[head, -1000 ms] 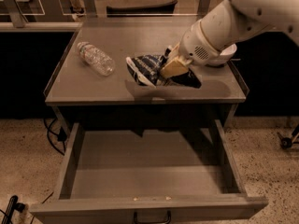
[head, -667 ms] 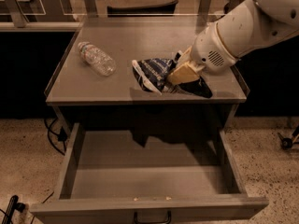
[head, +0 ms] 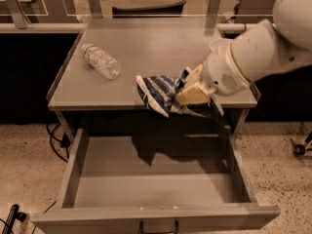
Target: Place blue chip bag into top drawer
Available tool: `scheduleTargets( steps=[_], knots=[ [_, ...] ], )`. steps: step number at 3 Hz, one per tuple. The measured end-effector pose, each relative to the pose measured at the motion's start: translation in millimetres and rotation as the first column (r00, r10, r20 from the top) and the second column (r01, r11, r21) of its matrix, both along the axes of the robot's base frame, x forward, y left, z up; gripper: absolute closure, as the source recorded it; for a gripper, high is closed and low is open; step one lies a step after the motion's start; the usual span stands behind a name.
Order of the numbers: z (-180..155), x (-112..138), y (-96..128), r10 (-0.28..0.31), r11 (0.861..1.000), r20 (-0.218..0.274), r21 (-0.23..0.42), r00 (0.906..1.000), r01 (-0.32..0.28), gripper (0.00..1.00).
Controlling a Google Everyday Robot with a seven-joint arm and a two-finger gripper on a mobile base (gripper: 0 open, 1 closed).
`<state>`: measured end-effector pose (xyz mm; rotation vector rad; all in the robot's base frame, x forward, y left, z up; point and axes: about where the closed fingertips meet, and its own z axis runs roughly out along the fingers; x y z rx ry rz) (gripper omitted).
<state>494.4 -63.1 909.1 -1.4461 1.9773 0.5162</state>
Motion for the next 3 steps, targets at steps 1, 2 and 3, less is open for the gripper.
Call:
scheduleTargets(
  steps=[1, 2, 3],
  knots=[
    [-54, -50, 4, -0.008, 0.996, -0.081, 0.085, 0.9967, 0.015, 1.0],
    [-95, -70, 9, -0.012, 0.993, -0.142, 0.118, 0.9898, 0.029, 1.0],
    [-142, -69, 14, -0.015, 0.994, -0.175, 0.106, 0.9845, 0.034, 1.0]
  ],
)
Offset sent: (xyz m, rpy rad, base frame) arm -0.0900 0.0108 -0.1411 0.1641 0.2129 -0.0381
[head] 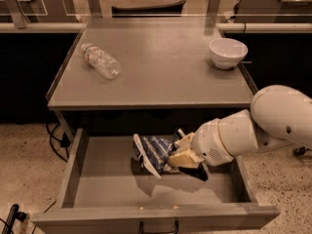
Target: Place blue chip bag into top drawer
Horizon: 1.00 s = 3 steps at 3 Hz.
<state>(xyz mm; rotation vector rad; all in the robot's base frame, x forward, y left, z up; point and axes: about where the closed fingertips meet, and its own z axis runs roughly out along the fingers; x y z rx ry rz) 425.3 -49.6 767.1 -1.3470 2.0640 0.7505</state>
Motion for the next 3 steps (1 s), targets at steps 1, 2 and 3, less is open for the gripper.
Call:
scheduleTargets(
  steps=[1, 2, 3],
  knots=[
    [-81, 36, 18, -0.031, 0.999, -0.092, -0.028, 0.9953, 0.028, 1.0],
    [-81, 36, 18, -0.031, 0.999, -0.092, -0.028, 0.9953, 0.028, 1.0],
    [-91, 47, 14, -0.041, 0.999, -0.102, -0.034, 0.994, 0.038, 1.0]
  ],
)
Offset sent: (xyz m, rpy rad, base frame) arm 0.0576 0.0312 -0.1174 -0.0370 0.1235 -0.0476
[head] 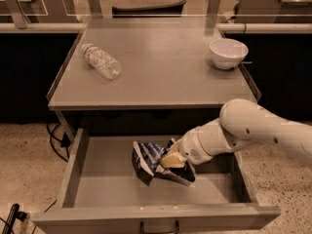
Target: Place blue chip bag into top drawer
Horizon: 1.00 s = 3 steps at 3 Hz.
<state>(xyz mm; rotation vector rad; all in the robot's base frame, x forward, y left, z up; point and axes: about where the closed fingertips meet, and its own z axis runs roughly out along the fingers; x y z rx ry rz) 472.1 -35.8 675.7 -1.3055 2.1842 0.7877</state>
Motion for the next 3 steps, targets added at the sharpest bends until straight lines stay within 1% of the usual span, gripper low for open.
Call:
scheduleTargets(
  steps=[1, 2, 3],
  knots=[
    [-13, 13, -9, -0.023, 1.0, -0.01, -0.004, 0.9997, 0.023, 1.0],
    [-21, 31, -9, -0.047, 0.999, -0.006, -0.008, 0.9989, 0.047, 1.0],
    [-28, 42, -6, -0.062, 0.998, -0.007, -0.007, 0.9981, 0.062, 1.0]
  ],
)
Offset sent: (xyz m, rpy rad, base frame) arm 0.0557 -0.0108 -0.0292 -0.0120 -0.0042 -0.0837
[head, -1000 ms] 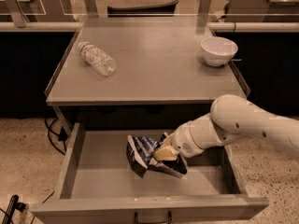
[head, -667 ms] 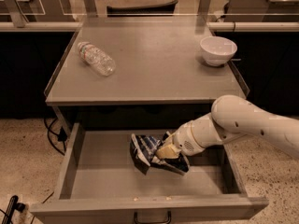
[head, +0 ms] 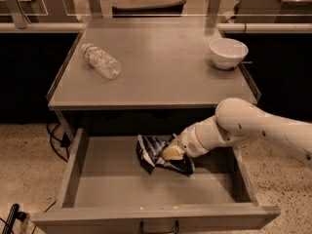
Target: Place blue chip bag into top drawer
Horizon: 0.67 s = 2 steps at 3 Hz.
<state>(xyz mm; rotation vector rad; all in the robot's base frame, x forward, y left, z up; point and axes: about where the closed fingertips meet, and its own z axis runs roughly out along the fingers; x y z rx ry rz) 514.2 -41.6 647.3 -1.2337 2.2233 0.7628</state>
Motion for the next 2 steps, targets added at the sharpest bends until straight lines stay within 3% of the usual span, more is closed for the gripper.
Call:
scheduleTargets(
  steps=[1, 2],
  knots=[
    [0.0, 0.0, 0.0, 0.0, 1.0, 0.0, 0.0, 1.0, 0.0, 0.81],
    [0.0, 0.0, 0.1, 0.0, 1.0, 0.0, 0.0, 1.0, 0.0, 0.5]
  ],
)
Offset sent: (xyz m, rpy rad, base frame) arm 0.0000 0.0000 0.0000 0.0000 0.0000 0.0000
